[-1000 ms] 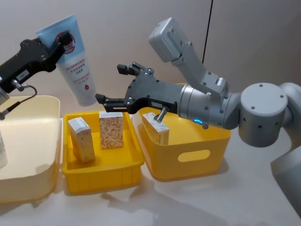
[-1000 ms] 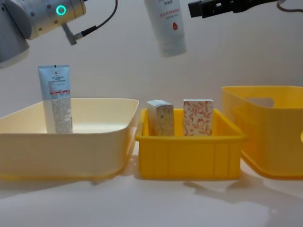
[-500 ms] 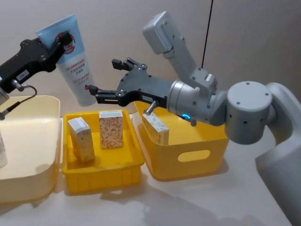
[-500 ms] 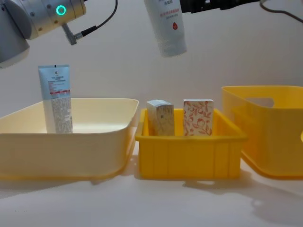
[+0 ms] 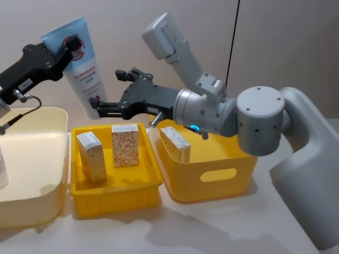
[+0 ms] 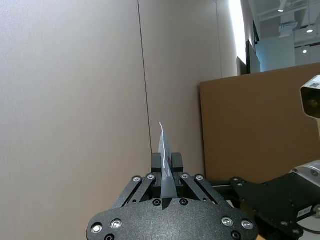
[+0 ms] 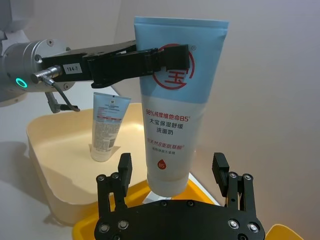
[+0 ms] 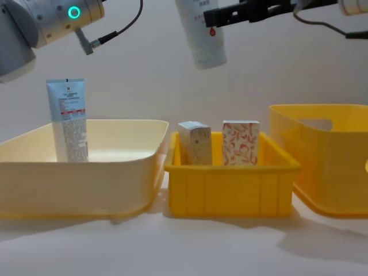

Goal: Bimanual collaborative sorting of washing and personal care products

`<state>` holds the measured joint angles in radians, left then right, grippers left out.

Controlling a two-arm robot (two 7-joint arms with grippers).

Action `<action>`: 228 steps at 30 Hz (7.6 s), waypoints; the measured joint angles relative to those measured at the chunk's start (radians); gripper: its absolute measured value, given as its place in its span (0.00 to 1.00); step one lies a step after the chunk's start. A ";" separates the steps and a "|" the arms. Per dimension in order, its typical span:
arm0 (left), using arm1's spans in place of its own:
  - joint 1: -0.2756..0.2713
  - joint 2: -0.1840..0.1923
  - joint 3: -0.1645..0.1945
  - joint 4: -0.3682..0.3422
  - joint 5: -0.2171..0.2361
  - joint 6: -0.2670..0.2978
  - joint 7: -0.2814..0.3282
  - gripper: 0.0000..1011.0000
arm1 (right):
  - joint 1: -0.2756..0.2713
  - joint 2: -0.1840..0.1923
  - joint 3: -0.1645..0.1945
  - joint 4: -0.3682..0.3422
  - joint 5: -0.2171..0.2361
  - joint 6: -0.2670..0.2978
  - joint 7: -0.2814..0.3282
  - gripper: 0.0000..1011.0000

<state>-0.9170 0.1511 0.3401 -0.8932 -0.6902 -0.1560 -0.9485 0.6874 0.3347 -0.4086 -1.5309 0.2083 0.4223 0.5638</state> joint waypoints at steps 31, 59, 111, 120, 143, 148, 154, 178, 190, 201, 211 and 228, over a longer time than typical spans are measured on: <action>0.000 0.000 0.000 0.000 0.000 0.000 0.000 0.12 | 0.126 -0.091 -0.081 0.187 -0.004 -0.009 -0.007 0.99; 0.000 0.000 0.000 0.000 0.000 0.000 0.000 0.12 | 0.154 -0.118 -0.100 0.229 0.004 -0.011 -0.004 0.65; 0.000 0.000 0.000 0.000 0.000 0.000 0.000 0.12 | 0.157 -0.121 -0.102 0.233 0.005 -0.012 -0.003 0.45; 0.000 0.000 0.000 0.000 0.000 0.000 0.000 0.12 | 0.157 -0.121 -0.102 0.233 0.005 -0.012 -0.003 0.45; 0.000 0.000 0.000 0.000 0.000 0.000 0.000 0.81 | 0.157 -0.120 -0.102 0.233 0.006 -0.012 -0.003 0.45; 0.000 -0.001 0.000 0.000 0.000 0.000 0.000 0.95 | 0.157 -0.115 -0.101 0.232 0.006 -0.017 -0.005 0.45; 0.000 0.000 0.000 0.000 0.000 0.000 0.000 0.99 | 0.152 -0.093 -0.090 0.218 0.007 -0.021 -0.013 0.45; 0.000 0.000 0.000 0.000 0.000 0.000 0.000 0.99 | 0.068 0.065 0.029 0.107 0.006 0.060 -0.127 0.45; 0.000 0.000 0.000 0.000 0.000 0.000 0.000 0.99 | 0.044 0.052 0.057 0.149 -0.018 0.133 -0.221 0.45; 0.000 0.000 0.000 0.000 0.000 0.000 0.000 0.99 | 0.049 0.017 0.062 0.213 -0.038 0.167 -0.280 0.59; 0.000 0.000 0.000 0.000 0.000 0.000 0.000 0.99 | 0.052 0.004 0.064 0.237 -0.046 0.179 -0.301 0.87; 0.000 0.000 0.000 0.000 0.000 0.000 0.000 0.99 | 0.053 -0.004 0.065 0.251 -0.050 0.187 -0.315 0.99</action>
<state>-0.9170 0.1511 0.3401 -0.8932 -0.6902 -0.1559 -0.9486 0.7403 0.3311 -0.3435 -1.2801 0.1580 0.6090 0.2492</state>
